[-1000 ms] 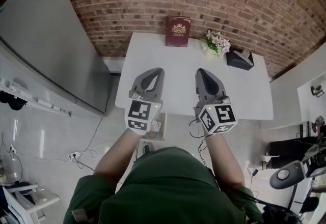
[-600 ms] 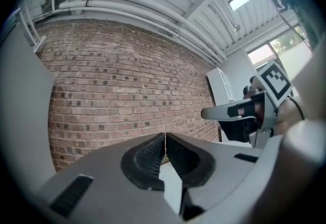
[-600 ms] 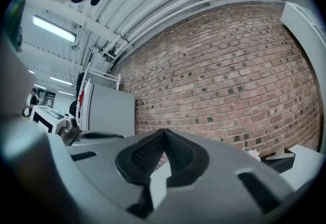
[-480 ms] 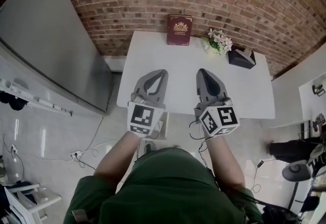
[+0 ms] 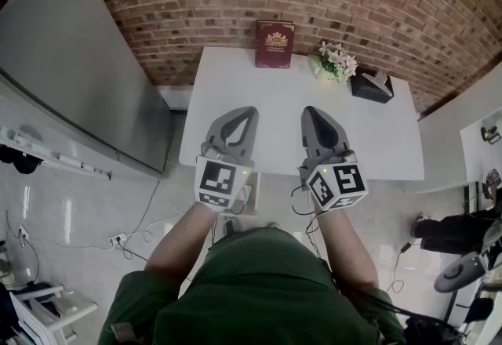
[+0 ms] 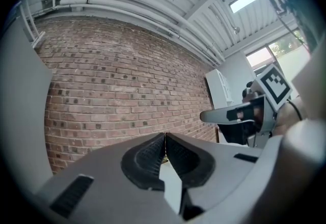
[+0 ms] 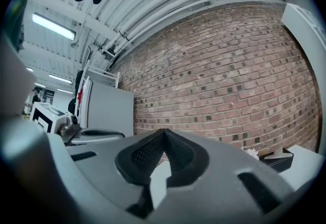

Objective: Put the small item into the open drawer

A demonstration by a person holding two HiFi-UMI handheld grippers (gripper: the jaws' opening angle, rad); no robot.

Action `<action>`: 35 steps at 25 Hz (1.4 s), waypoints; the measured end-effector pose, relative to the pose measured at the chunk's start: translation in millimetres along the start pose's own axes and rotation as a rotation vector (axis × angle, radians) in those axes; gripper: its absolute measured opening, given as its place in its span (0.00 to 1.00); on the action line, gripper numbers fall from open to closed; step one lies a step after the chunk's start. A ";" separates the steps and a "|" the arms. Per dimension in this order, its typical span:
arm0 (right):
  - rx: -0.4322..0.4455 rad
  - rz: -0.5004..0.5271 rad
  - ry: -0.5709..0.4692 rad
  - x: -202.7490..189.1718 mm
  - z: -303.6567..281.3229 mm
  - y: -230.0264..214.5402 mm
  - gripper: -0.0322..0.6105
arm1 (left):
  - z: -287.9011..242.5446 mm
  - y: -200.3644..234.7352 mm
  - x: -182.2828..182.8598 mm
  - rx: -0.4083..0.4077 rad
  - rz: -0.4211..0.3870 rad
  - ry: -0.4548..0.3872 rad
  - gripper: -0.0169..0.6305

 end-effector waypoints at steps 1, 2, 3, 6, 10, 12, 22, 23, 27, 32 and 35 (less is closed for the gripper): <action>-0.001 0.000 0.001 0.0 -0.1 -0.6 0.05 | -0.6 0.2 -0.1 -0.001 0.001 0.001 0.04; -0.002 0.001 0.001 0.0 -0.2 -1.0 0.05 | -1.2 0.2 -0.1 -0.003 0.003 0.002 0.04; -0.002 0.001 0.002 0.1 -0.3 -1.1 0.05 | -1.6 0.1 -0.1 -0.005 0.005 0.003 0.04; -0.002 0.002 0.004 -0.5 0.3 -0.5 0.05 | -1.7 -1.6 -0.2 -0.016 0.011 0.007 0.04; -0.005 -0.006 0.010 -2.7 -0.6 -1.1 0.05 | -2.8 -2.4 -0.3 -0.024 0.004 0.012 0.04; -0.005 -0.007 0.012 -3.1 -1.2 -0.8 0.05 | -2.8 -1.6 -1.0 -0.024 0.004 0.013 0.04; 0.000 0.003 0.016 -3.9 -1.7 -0.3 0.05 | -3.5 -0.8 -3.5 -0.023 0.007 0.017 0.04; -0.001 0.004 0.017 -3.8 -1.1 -0.3 0.05 | -3.2 -1.2 -3.6 -0.022 0.007 0.018 0.04; -0.006 0.001 0.020 -5.3 1.6 -1.7 0.05 | -2.6 -2.9 -5.0 -0.018 0.006 0.024 0.04; -0.011 -0.013 0.024 -8.5 4.6 -3.8 0.05 | -2.1 -3.7 -7.9 -0.011 0.005 0.028 0.04; -0.013 -0.016 0.023 -10.1 8.4 -6.1 0.05 | -1.9 -6.7 -9.6 -0.008 0.006 0.029 0.04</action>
Point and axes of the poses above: the fingertips, and each gripper's own axes: z backward along the fingers, y to its left, x out of its top, the point moved 8 cm from there along z, backward along the fingers, and after that the axes turned 15 degrees about z, right-handed, at the moved point
